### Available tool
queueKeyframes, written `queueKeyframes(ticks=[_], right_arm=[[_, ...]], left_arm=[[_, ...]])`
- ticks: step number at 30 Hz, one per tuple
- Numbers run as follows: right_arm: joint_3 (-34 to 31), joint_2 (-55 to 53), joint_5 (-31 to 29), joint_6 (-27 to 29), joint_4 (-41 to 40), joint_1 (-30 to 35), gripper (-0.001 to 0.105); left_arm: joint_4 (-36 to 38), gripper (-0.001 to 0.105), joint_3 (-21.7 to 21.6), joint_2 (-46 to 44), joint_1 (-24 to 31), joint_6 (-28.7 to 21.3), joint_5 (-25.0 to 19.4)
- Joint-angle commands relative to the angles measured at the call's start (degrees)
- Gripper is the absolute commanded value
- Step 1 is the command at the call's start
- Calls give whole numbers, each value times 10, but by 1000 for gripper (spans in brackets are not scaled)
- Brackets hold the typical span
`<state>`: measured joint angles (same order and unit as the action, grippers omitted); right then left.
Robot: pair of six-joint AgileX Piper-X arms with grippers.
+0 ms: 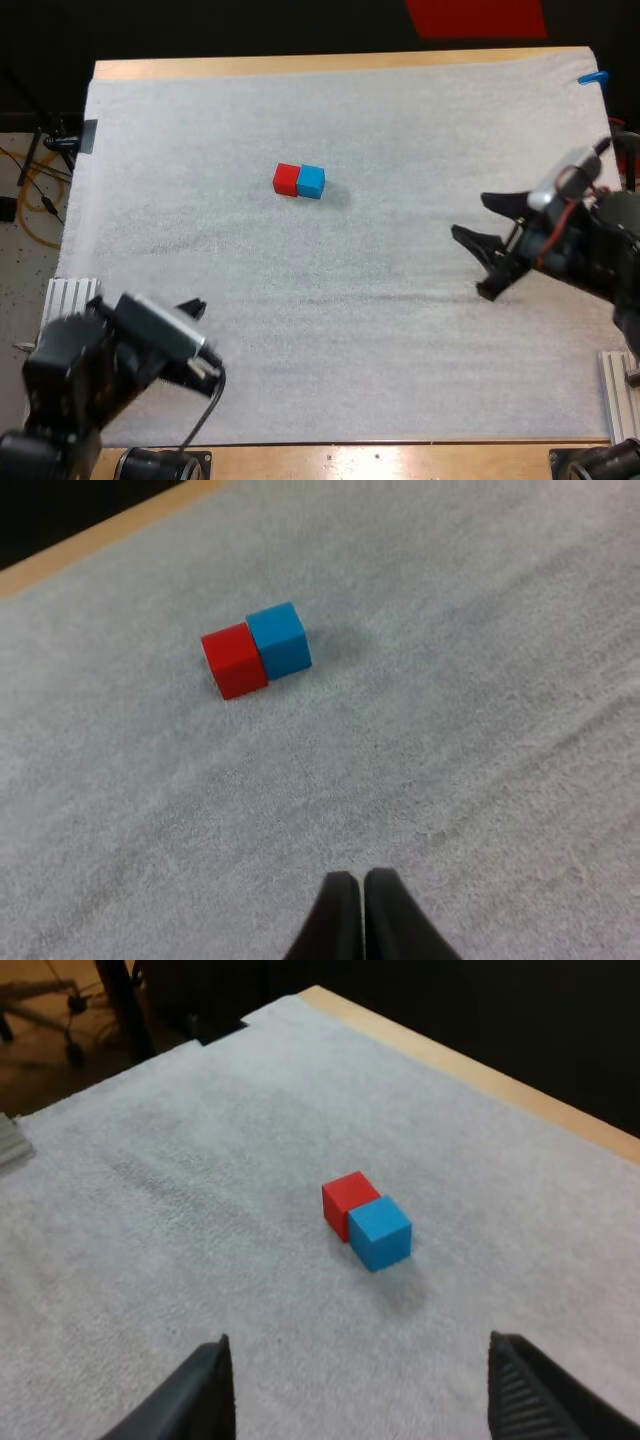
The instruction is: Stack red cube on blue cube
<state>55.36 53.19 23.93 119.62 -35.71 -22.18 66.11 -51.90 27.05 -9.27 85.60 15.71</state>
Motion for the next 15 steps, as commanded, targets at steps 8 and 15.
queueKeyframes(ticks=[8,15], right_arm=[[103,152,-23,58,13,-73,71],[205,286,-38,106,12,-109,71]], left_arm=[[8,20,1,-54,-2,7,-9],[8,62,1,-54,-2,7,-9]])
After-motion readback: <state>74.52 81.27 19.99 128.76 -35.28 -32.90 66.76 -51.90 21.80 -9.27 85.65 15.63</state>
